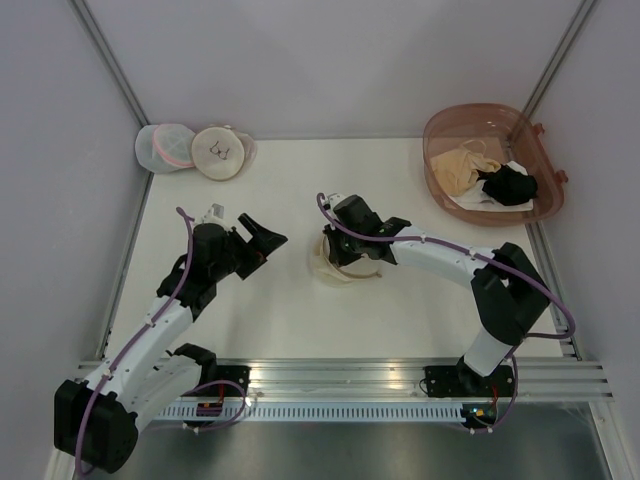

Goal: Unzip the laundry bag and remove the bra

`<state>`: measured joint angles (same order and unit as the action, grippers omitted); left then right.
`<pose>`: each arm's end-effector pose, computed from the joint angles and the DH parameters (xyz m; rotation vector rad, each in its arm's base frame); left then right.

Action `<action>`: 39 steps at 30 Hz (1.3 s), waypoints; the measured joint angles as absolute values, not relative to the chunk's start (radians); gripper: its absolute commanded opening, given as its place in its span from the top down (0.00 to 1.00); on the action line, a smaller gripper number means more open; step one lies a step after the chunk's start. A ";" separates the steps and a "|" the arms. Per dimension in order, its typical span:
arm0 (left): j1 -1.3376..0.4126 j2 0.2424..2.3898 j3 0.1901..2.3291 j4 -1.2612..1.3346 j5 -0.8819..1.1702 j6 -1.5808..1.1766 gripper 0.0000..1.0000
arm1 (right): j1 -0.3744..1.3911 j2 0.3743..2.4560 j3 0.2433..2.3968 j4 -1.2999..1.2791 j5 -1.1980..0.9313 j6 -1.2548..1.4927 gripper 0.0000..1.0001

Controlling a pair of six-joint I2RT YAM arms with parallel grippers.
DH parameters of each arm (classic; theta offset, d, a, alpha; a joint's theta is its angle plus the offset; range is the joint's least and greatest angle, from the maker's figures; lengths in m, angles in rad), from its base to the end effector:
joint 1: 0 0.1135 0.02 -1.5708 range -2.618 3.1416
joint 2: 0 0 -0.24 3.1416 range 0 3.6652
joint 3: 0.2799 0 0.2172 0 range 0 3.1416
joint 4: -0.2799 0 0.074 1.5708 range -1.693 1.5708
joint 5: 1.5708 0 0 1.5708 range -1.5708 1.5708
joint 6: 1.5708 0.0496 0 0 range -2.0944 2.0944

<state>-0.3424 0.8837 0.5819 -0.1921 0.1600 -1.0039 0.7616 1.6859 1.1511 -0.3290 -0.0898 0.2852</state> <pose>0.1793 -0.0723 0.2360 -0.6174 2.1240 -0.9613 0.2415 0.2364 0.2033 -0.6339 2.4340 0.5617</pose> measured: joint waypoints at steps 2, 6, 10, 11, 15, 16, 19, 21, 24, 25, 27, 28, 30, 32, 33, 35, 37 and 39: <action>-0.342 0.884 0.582 -0.192 0.162 -1.004 0.01 | 0.762 1.681 1.151 -0.330 -0.087 0.285 0.99; -0.342 0.884 0.582 -0.192 0.164 -1.004 0.00 | 0.762 1.633 1.151 -0.346 -0.064 0.285 0.99; -0.342 0.891 0.582 -0.191 0.168 -1.003 0.00 | 0.762 1.535 1.151 -0.358 -0.036 0.286 1.00; -0.342 0.895 0.582 -0.189 0.169 -1.003 0.01 | 0.762 1.508 1.150 -0.358 -0.031 0.286 0.99; -0.342 0.925 0.582 -0.176 0.191 -1.004 0.01 | 0.761 1.431 1.146 -0.359 -0.012 0.288 1.00; -0.342 0.938 0.582 -0.172 0.198 -1.004 0.01 | 0.761 1.423 1.143 -0.360 -0.007 0.288 1.00; -0.342 0.984 0.582 -0.148 0.229 -1.004 0.01 | 0.761 1.418 1.132 -0.368 0.015 0.289 1.00; -0.342 1.010 0.582 -0.131 0.248 -1.004 0.01 | 0.761 1.418 1.120 -0.379 0.025 0.289 1.00; -0.342 1.042 0.582 -0.102 0.276 -1.004 0.01 | 0.760 1.418 1.106 -0.390 0.025 0.288 1.00; -0.342 1.053 0.582 -0.091 0.286 -1.004 0.01 | 0.760 1.419 1.104 -0.395 0.023 0.288 1.00; -0.342 1.073 0.582 -0.078 0.300 -1.004 0.01 | 0.759 1.422 1.100 -0.399 0.020 0.288 1.00; -0.342 1.081 0.582 -0.072 0.305 -1.004 0.01 | 0.759 1.425 1.099 -0.399 0.020 0.288 1.00; -0.342 1.090 0.582 -0.068 0.318 -1.005 0.01 | 0.759 1.436 1.093 -0.398 0.018 0.288 0.99; -0.342 1.091 0.582 -0.064 0.324 -1.005 0.01 | 0.759 1.457 1.088 -0.398 0.015 0.288 0.99; -0.342 1.091 0.582 -0.059 0.324 -1.005 0.01 | 0.758 1.465 1.085 -0.399 0.013 0.288 0.97; -0.342 1.091 0.582 -0.052 0.325 -1.005 0.01 | 0.757 1.481 1.079 -0.401 0.013 0.288 0.92; -0.342 1.091 0.582 -0.049 0.325 -1.005 0.01 | 0.757 1.490 1.077 -0.405 0.014 0.287 0.92; -0.342 1.091 0.582 -0.049 0.325 -1.005 0.01 | 0.757 1.492 1.077 -0.405 0.017 0.287 0.94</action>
<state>-0.3416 1.0912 0.5819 -0.0494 0.3248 -1.0046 0.7570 1.4918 1.0775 -0.4049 0.0166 0.2871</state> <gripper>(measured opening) 0.993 0.082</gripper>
